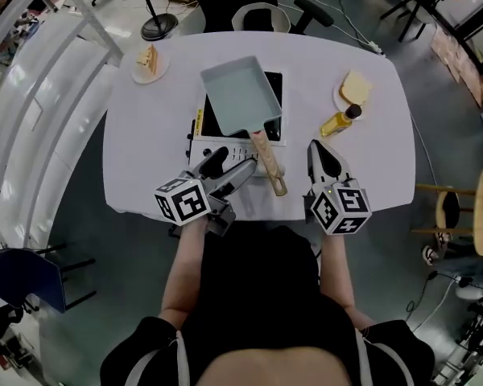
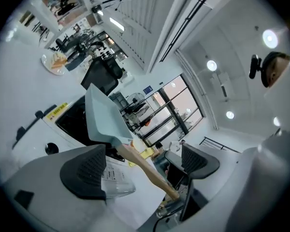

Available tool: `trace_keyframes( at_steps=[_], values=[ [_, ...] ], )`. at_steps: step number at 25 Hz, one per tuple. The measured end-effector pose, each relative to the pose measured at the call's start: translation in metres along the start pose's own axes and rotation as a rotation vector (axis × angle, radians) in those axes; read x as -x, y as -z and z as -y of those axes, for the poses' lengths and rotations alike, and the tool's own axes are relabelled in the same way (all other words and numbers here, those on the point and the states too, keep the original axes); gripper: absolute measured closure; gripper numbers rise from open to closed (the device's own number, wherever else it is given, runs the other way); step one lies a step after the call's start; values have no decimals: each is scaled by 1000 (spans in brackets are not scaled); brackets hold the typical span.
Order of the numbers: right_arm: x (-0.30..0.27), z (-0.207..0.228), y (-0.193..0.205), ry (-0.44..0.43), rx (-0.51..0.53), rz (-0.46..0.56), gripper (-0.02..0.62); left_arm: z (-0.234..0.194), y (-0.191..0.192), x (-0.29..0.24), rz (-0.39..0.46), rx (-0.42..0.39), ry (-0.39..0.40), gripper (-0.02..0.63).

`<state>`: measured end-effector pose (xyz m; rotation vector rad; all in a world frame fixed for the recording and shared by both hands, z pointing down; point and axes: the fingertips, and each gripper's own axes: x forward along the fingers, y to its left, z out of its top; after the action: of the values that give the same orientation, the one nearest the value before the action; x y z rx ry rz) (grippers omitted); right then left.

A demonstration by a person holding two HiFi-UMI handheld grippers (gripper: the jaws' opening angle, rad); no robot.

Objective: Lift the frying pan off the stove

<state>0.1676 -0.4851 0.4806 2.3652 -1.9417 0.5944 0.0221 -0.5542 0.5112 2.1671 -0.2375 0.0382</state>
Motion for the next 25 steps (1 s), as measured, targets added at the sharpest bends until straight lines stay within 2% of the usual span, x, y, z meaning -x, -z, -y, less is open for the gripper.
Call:
trace_keyframes(
  at_steps=[5,12,15,18,20,22,25],
  values=[
    [10,8,9,36,-16,-26,592,10,12,-22,-6,221,107,106],
    [17,20,10,32,-8,-63,592,16,28,-63,13,537,204,105],
    [17,29,6,34,-6,-71,592,17,32,-79,2,631,263,111],
    [16,42,1,41,-9,-69,592,23,37,-94,-31,657,309,176],
    [14,47,2,40,-13,-75,592,22,39,-99,-44,649,301,275],
    [12,51,3,37,-18,-79,593,22,39,-101,-61,616,293,323],
    [9,55,3,28,-20,-83,592,19,44,-104,-119,517,251,384]
  ],
)
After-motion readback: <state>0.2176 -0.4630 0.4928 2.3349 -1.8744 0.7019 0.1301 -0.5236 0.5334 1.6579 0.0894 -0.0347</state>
